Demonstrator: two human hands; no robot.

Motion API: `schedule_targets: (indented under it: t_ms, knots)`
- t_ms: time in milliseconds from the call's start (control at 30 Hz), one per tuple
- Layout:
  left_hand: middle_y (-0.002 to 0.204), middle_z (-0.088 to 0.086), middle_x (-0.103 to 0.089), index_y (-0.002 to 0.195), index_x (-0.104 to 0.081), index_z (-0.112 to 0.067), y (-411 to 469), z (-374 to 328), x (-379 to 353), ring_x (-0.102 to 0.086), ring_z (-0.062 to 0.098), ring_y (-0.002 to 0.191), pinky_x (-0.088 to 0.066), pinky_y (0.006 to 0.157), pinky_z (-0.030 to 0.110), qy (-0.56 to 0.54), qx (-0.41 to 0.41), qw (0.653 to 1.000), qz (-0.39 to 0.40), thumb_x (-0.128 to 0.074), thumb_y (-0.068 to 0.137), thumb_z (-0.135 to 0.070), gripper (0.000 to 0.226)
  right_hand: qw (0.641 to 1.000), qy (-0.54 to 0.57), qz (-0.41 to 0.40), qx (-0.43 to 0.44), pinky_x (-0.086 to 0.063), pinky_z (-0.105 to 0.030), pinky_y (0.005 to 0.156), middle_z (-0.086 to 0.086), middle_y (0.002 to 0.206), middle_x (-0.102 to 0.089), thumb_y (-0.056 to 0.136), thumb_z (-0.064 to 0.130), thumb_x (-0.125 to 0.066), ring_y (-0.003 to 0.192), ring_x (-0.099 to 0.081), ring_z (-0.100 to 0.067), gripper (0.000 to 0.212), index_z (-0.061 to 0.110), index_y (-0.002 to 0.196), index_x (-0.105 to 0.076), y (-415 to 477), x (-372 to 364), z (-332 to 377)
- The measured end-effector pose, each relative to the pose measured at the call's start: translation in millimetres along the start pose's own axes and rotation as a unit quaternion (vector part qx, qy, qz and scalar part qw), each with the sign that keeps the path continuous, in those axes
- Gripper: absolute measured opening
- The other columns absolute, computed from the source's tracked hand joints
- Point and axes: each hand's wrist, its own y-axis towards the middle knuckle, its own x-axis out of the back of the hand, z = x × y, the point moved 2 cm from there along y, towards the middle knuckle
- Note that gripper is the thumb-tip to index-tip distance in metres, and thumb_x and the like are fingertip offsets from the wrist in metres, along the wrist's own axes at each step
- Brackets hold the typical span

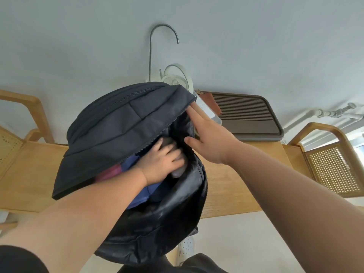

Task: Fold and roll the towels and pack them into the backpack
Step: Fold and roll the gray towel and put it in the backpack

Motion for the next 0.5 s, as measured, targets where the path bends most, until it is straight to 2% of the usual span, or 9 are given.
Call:
schedule_targets:
  t_ms: [67,133,167,233,267,333,367,433,500]
  knots:
    - [0.112,0.011,-0.072,0.09,-0.075,-0.02,-9.0,-5.0,-14.2,-0.068,0.033,0.11,-0.05,0.097,0.057,0.012,0.001,1.0,0.005,-0.041,0.081,-0.018,0.036,1.0,0.005,0.001,0.001,-0.038,-0.033,0.108,0.02,0.166,0.007,0.094,0.019,-0.059,0.15,-0.023,-0.014,0.09,0.031,0.16,0.0,0.6,0.3,3.4]
    - [0.114,0.011,-0.073,0.091,-0.078,-0.023,-15.9,-14.8,-31.2,-0.066,0.033,0.115,-0.047,0.102,0.053,0.022,-0.021,0.998,0.06,-0.044,0.08,-0.021,0.036,1.0,-0.005,0.003,-0.002,-0.044,-0.034,0.099,0.021,0.165,0.01,0.094,0.019,-0.059,0.146,-0.03,-0.018,0.089,0.032,0.16,0.0,0.9,-2.5,5.4]
    - [0.116,0.01,-0.072,0.096,-0.079,-0.024,-17.2,-17.8,-34.8,-0.064,0.032,0.118,-0.047,0.103,0.052,0.03,-0.031,0.995,0.095,-0.052,0.08,-0.023,0.032,1.0,-0.021,0.001,-0.001,-0.044,-0.033,0.095,0.02,0.165,0.012,0.093,0.02,-0.059,0.146,-0.031,-0.019,0.089,0.032,0.159,0.0,0.1,-4.8,5.5]
    - [0.122,0.011,-0.07,0.107,-0.078,-0.023,-10.9,-19.5,-34.4,-0.061,0.032,0.122,-0.047,0.103,0.052,0.025,-0.03,0.992,0.118,-0.071,0.076,-0.025,0.032,0.997,-0.078,0.003,0.006,-0.044,-0.038,0.101,0.013,0.166,0.016,0.092,0.031,-0.063,0.151,-0.021,-0.021,0.094,0.032,0.16,0.002,-4.1,-10.7,3.7]
    - [0.127,0.013,-0.068,0.114,-0.076,-0.022,-8.0,-19.3,-32.0,-0.059,0.035,0.125,-0.045,0.103,0.054,0.023,-0.021,0.991,0.13,-0.072,0.078,-0.025,0.036,0.994,-0.106,0.012,0.004,-0.041,-0.042,0.109,0.009,0.166,0.02,0.089,0.04,-0.067,0.154,-0.013,-0.023,0.101,0.032,0.16,0.005,-8.1,-14.4,1.7]
    - [0.135,0.018,-0.06,0.128,-0.067,-0.016,-6.7,-17.9,-23.9,-0.049,0.041,0.132,-0.039,0.106,0.061,0.031,-0.025,0.987,0.155,-0.057,0.091,-0.019,0.038,0.989,-0.142,0.036,-0.013,-0.034,-0.044,0.116,0.005,0.163,0.03,0.077,0.057,-0.074,0.155,-0.005,-0.025,0.122,0.032,0.158,0.012,-18.4,-23.8,-3.6]
    - [0.133,0.02,-0.06,0.128,-0.064,-0.014,-5.8,-17.5,-19.8,-0.048,0.043,0.131,-0.039,0.106,0.062,0.035,-0.028,0.987,0.154,-0.049,0.095,-0.016,0.037,0.988,-0.149,0.043,-0.026,-0.035,-0.043,0.116,0.005,0.161,0.034,0.072,0.061,-0.078,0.155,-0.005,-0.024,0.13,0.033,0.158,0.015,-23.4,-28.4,-5.9]
    - [0.11,0.02,-0.068,0.11,-0.071,-0.013,-0.3,-16.9,-8.8,-0.061,0.044,0.113,-0.05,0.09,0.059,0.01,-0.017,0.992,0.128,-0.043,0.09,-0.013,0.034,0.988,-0.141,0.039,-0.057,-0.041,-0.041,0.111,0.009,0.159,0.037,0.067,0.061,-0.082,0.154,-0.012,-0.023,0.138,0.033,0.156,0.018,-32.5,-35.1,-9.5]
    - [0.084,0.015,-0.069,0.085,-0.07,-0.013,3.0,-14.3,-8.3,-0.069,0.039,0.085,-0.057,0.068,0.047,-0.058,-0.001,0.996,0.075,-0.039,0.079,-0.015,0.032,0.991,-0.108,0.007,-0.082,-0.045,-0.041,0.106,0.012,0.159,0.037,0.068,0.057,-0.084,0.151,-0.023,-0.025,0.138,0.032,0.156,0.021,-40.0,-37.7,-13.0]
